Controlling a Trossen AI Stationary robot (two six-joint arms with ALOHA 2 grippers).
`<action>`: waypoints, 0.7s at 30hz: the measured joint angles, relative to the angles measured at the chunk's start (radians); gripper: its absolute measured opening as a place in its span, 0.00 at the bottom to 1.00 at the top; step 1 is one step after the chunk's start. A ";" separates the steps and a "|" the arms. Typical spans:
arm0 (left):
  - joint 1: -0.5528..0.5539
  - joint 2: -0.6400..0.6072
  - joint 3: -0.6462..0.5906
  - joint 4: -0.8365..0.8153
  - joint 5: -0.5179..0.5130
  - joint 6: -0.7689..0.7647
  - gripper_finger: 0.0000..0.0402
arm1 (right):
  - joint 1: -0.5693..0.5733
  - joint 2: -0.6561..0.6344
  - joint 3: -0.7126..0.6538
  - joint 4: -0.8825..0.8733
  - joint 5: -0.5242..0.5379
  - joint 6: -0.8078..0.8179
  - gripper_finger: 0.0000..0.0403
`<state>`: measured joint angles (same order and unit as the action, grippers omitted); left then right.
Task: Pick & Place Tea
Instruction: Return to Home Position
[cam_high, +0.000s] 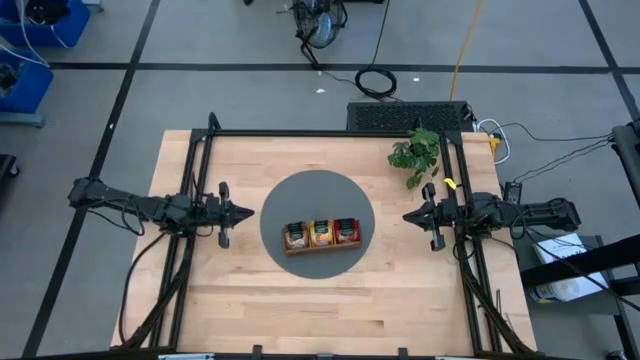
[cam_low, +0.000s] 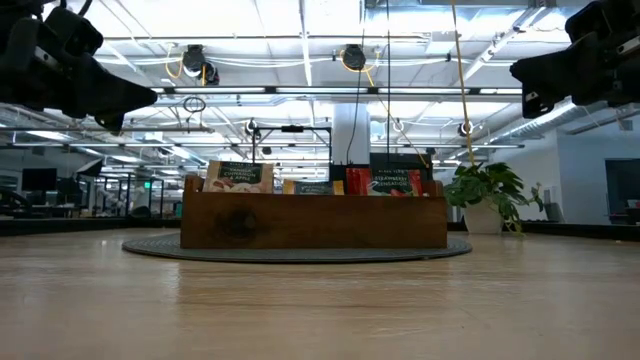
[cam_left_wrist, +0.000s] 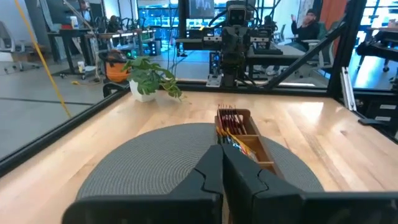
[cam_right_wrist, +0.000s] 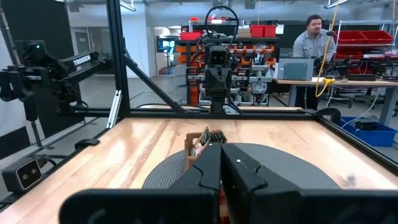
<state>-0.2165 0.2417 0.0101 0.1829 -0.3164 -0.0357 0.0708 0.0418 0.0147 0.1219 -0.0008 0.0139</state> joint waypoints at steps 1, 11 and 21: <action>0.000 0.000 0.000 0.000 0.000 0.000 0.03 | 0.000 0.000 0.000 0.000 0.000 0.000 0.00; 0.000 0.000 0.000 0.000 0.000 0.000 0.11 | 0.000 0.000 0.000 0.000 0.000 0.000 0.00; 0.000 0.000 0.000 0.001 0.000 0.000 0.12 | 0.000 0.000 0.000 0.000 0.000 0.000 0.00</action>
<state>-0.2165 0.2417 0.0103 0.1837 -0.3164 -0.0353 0.0708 0.0418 0.0147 0.1219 -0.0010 0.0143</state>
